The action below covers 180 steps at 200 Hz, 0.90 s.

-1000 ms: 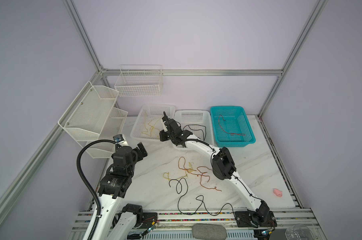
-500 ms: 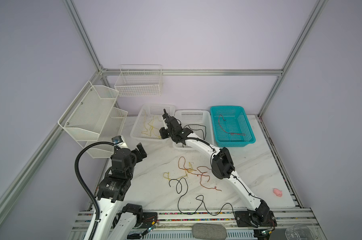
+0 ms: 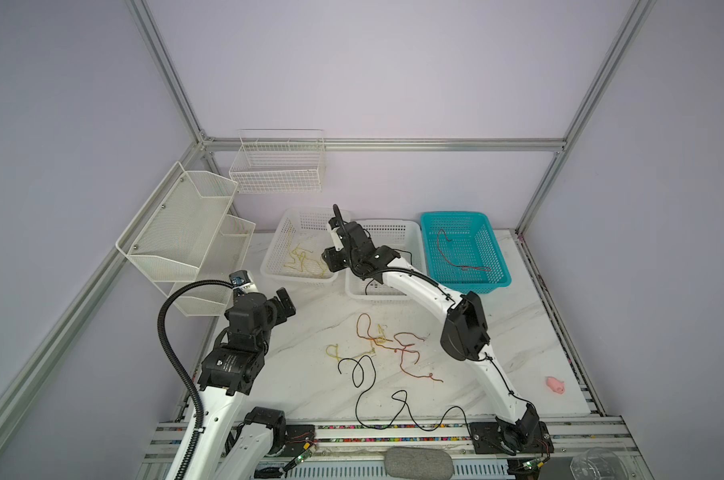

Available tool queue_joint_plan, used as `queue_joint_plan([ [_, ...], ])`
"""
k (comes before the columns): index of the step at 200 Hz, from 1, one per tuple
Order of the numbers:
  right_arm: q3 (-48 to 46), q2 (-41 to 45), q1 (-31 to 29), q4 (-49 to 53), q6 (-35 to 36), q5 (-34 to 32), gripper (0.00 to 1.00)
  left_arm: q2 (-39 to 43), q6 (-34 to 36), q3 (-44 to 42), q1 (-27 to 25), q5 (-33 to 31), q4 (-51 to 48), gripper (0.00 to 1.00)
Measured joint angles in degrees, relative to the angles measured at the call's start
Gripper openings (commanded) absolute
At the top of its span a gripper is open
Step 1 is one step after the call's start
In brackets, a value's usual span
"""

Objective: Untangle the cables
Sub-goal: 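Lower the yellow wire into the white basket and open the right gripper, then move the right gripper down to the tangle and grasp a black wire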

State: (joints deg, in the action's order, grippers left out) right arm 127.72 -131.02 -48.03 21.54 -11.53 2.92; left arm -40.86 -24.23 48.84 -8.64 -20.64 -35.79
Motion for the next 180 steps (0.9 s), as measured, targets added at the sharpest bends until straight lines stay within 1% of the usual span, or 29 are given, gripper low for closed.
queue_joint_plan([
  [24,-16.7,16.5,-0.9,-3.6,0.3,-1.0,0.47,-1.5,0.0,0.0,0.0,2.3,-1.1,1.00],
  [47,-33.8,32.9,-3.2,-7.6,0.2,-2.2,0.48,-3.1,0.0,0.0,0.0,4.4,-3.1,1.00],
  [73,-50.4,46.5,-6.5,-7.6,-0.5,-2.7,0.48,-2.4,0.0,0.0,0.0,6.1,-4.4,1.00],
  [101,-64.7,54.8,-10.1,-3.1,-3.1,-2.6,0.48,-0.2,0.0,0.0,-0.1,7.0,-4.6,1.00],
  [126,-74.3,60.6,-13.2,0.9,-7.1,-1.3,0.48,0.0,0.0,0.0,-0.1,7.5,-4.6,1.00],
  [151,-80.5,65.6,-16.6,2.4,-11.1,1.2,0.48,-0.3,0.0,0.0,-0.1,7.7,-4.6,1.00],
  [180,-85.0,67.7,-21.2,2.3,-15.4,3.0,0.47,-0.4,0.2,0.0,-0.1,8.0,-4.6,1.00],
])
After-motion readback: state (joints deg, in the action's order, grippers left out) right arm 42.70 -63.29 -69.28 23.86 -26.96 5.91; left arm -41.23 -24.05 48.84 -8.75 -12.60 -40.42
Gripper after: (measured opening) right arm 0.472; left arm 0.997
